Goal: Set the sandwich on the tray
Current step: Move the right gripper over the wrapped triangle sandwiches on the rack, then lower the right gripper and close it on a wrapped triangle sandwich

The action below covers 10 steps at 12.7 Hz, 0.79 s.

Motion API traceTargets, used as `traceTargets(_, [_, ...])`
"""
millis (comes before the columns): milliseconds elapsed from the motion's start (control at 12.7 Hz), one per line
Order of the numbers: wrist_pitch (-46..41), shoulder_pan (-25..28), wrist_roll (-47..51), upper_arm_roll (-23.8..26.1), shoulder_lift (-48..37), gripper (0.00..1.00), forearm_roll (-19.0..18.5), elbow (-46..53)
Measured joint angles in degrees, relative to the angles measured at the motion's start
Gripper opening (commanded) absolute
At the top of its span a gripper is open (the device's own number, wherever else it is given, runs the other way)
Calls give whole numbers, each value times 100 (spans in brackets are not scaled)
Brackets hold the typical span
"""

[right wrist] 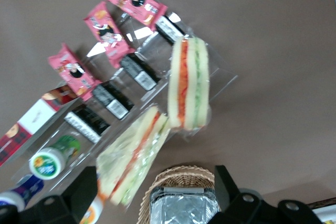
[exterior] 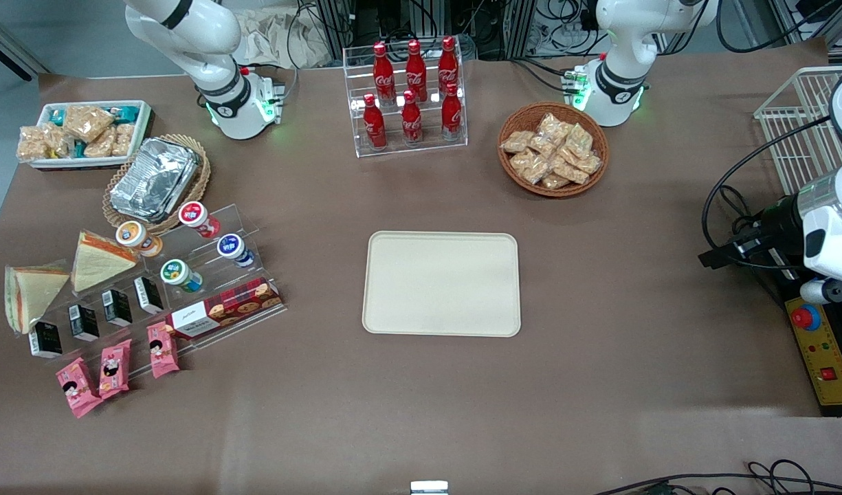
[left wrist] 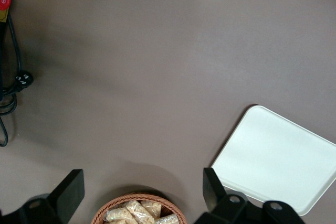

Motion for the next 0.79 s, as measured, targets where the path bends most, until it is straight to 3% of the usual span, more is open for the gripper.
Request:
traceTargets(395, [484, -48, 3, 29, 369, 99, 5, -150])
traceTargets(789, [1448, -48, 3, 32, 410, 99, 5, -979])
